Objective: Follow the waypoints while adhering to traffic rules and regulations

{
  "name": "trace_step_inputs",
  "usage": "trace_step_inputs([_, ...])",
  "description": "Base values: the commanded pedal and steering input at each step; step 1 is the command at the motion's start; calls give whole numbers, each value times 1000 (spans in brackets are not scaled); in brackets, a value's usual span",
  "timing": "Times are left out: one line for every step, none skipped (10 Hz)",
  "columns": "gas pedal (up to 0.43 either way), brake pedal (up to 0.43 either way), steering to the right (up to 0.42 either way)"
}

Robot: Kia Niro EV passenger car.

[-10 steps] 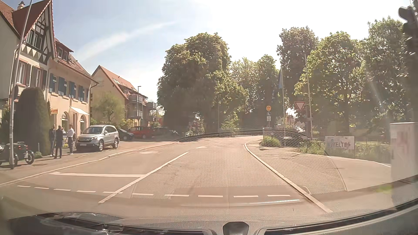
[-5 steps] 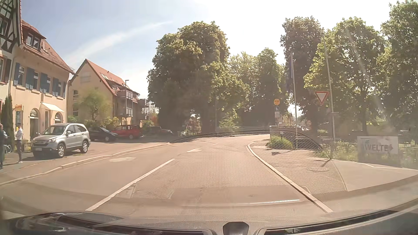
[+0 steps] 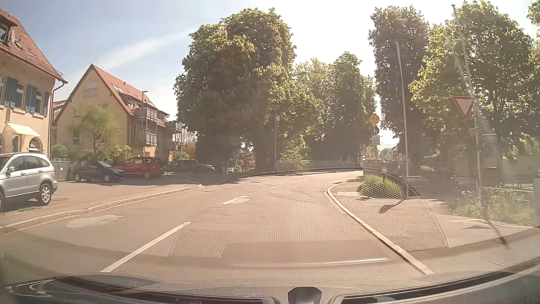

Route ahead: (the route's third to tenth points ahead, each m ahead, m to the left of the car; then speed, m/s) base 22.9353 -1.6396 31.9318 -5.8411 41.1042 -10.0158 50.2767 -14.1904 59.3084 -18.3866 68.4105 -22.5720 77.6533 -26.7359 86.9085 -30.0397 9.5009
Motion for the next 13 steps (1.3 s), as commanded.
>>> trace_step_inputs([79,0,8])
trace_step_inputs([67,0,8])
trace_step_inputs([67,0,8])
trace_step_inputs([67,0,8])
trace_step_inputs([67,0,8])
trace_step_inputs([67,0,13])
trace_step_inputs([67,0,18])
trace_step_inputs([67,0,28])
trace_step_inputs([67,0,40])
trace_step_inputs([67,0,47])
trace_step_inputs([67,0,55])
trace_step_inputs([67,0,65])
trace_step_inputs([79,0,72])
